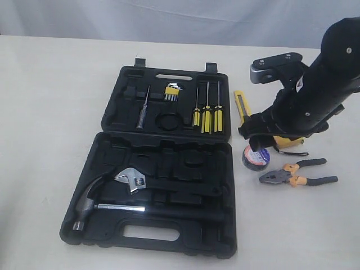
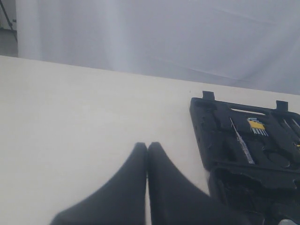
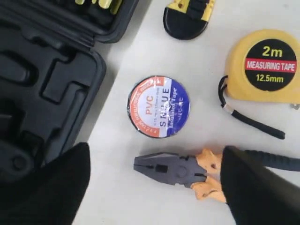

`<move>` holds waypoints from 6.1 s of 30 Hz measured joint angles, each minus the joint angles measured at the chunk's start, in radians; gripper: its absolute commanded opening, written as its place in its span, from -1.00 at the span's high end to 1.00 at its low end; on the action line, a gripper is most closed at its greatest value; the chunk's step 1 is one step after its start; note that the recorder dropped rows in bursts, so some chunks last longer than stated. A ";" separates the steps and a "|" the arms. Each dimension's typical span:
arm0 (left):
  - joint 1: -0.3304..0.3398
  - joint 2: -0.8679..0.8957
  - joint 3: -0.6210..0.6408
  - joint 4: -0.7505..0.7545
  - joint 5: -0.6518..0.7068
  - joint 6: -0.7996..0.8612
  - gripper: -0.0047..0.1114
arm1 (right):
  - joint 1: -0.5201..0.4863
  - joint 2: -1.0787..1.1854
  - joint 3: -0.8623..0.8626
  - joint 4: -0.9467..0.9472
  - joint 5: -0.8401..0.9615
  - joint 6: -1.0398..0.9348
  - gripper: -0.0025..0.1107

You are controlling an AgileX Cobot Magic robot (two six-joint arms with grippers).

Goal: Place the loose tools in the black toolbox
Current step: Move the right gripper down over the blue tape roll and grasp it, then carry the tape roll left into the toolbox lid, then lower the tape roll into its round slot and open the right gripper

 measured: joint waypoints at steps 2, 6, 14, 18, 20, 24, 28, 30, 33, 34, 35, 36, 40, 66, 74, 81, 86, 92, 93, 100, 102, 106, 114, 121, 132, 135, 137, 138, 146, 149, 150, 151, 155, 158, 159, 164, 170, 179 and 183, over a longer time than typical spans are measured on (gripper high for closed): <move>0.000 0.000 0.000 0.000 0.000 0.000 0.92 | 0.000 0.000 0.000 0.000 -0.008 0.000 -0.37; 0.000 0.000 0.000 0.000 0.000 0.000 0.92 | 0.000 0.019 0.000 0.000 -0.020 0.000 -0.37; 0.000 0.000 0.000 0.000 0.000 0.000 0.92 | 0.000 0.120 0.000 0.000 -0.052 0.000 -0.37; 0.000 0.000 0.000 0.000 0.000 0.000 0.92 | 0.000 0.166 0.000 0.000 -0.079 0.000 -0.37; 0.000 0.000 0.000 0.000 0.000 0.000 0.92 | 0.000 0.183 0.000 0.000 -0.103 0.000 -0.37; 0.000 0.000 0.000 0.000 0.000 0.000 0.92 | 0.000 0.207 0.000 0.000 -0.148 0.007 -0.37; 0.000 0.000 0.000 0.000 0.000 0.000 0.92 | 0.000 0.226 0.000 0.000 -0.176 0.009 -0.37; 0.000 0.000 0.000 0.000 0.000 0.000 0.92 | 0.000 0.232 0.000 0.000 -0.188 0.009 -0.37; 0.000 0.000 0.000 0.000 0.000 0.000 0.92 | 0.000 0.240 0.000 0.000 -0.205 0.009 -0.37; 0.000 0.000 0.000 0.000 0.000 0.000 0.92 | 0.000 0.242 0.000 0.000 -0.208 0.009 -0.37; 0.000 0.000 0.000 0.000 0.000 0.000 0.92 | 0.000 0.245 0.000 0.000 -0.208 0.009 -0.37; 0.000 0.000 0.000 0.000 0.000 0.000 0.92 | 0.000 0.251 0.000 0.000 -0.208 0.009 -0.37; 0.000 0.000 0.000 0.000 0.000 0.000 0.92 | 0.000 0.264 0.000 0.000 -0.211 0.009 -0.37; 0.000 0.000 0.000 0.000 0.000 0.000 0.92 | 0.000 0.245 0.000 0.000 -0.209 0.028 0.64; 0.000 0.000 0.000 0.000 0.000 0.000 0.92 | 0.014 0.106 -0.140 0.000 -0.004 0.032 0.64; 0.000 0.000 0.000 0.000 0.000 0.000 0.92 | 0.119 0.096 -0.379 0.000 0.136 0.053 0.64; 0.000 0.000 0.000 0.000 0.000 0.000 0.92 | 0.203 0.196 -0.543 0.000 0.167 0.056 0.64; 0.000 0.000 0.000 0.000 0.000 0.000 0.92 | 0.254 0.388 -0.691 0.000 0.134 0.057 0.64; 0.000 0.000 0.000 0.000 0.000 0.000 0.92 | 0.254 0.419 -0.702 0.000 0.121 0.057 0.64; 0.000 0.000 0.000 0.000 0.000 0.000 0.92 | 0.254 0.568 -0.715 0.000 0.060 0.057 0.64; 0.000 0.000 0.000 0.000 0.000 0.000 0.92 | 0.254 0.589 -0.715 0.000 0.037 0.057 0.64; 0.000 0.000 0.000 0.000 0.000 0.000 0.92 | 0.260 0.610 -0.718 0.000 0.003 0.057 0.64; 0.000 0.000 0.000 0.000 0.000 0.000 0.92 | 0.262 0.627 -0.720 0.000 -0.005 0.057 0.64; 0.000 0.000 0.000 0.000 0.000 0.000 0.92 | 0.264 0.627 -0.720 0.005 0.029 0.057 0.56; 0.000 0.000 0.000 0.000 0.000 0.000 0.92 | 0.265 0.627 -0.724 0.005 0.060 0.057 -0.39; 0.000 0.000 0.000 0.000 0.000 0.000 0.92 | 0.265 0.627 -0.724 0.005 0.060 0.057 -0.39; 0.000 0.000 0.000 0.000 0.000 0.000 0.92 | 0.265 0.627 -0.728 0.005 0.062 0.057 -0.39; 0.000 0.000 0.000 0.000 0.000 0.000 0.92 | 0.265 0.627 -0.730 0.005 0.067 0.057 -0.39; 0.000 0.000 0.000 0.000 0.000 0.000 0.92 | 0.265 0.623 -0.781 0.005 0.132 0.055 0.08; 0.000 0.000 0.000 0.000 0.000 0.000 0.92 | 0.265 0.609 -0.789 0.005 0.159 0.049 0.58; 0.000 0.000 0.000 0.000 0.000 0.000 0.92 | 0.265 0.606 -0.789 0.005 0.163 0.046 0.80; 0.000 0.000 0.000 0.000 0.000 0.000 0.92 | 0.265 0.604 -0.789 0.005 0.170 0.044 0.95; 0.000 0.000 0.000 0.000 0.000 0.000 0.92 | 0.265 0.603 -0.789 0.005 0.174 0.042 0.96; 0.000 0.000 0.000 0.000 0.000 0.000 0.92 | 0.265 0.603 -0.789 0.005 0.154 0.038 0.96; 0.000 0.000 0.000 0.000 0.000 0.000 0.92 | 0.265 0.607 -0.789 0.005 0.148 0.033 0.96; 0.000 0.000 0.000 0.000 0.000 0.000 0.92 | 0.265 0.651 -0.789 0.007 0.116 0.000 0.96; 0.000 0.000 0.000 0.000 0.000 0.000 0.92 | 0.265 0.668 -0.789 0.032 0.099 -0.043 0.96; 0.000 0.000 0.000 0.000 0.000 0.000 0.92 | 0.265 0.651 -0.789 0.087 0.099 -0.077 0.96; 0.000 0.000 0.000 0.000 0.000 0.000 0.92 | 0.265 0.649 -0.789 0.116 0.105 -0.090 0.96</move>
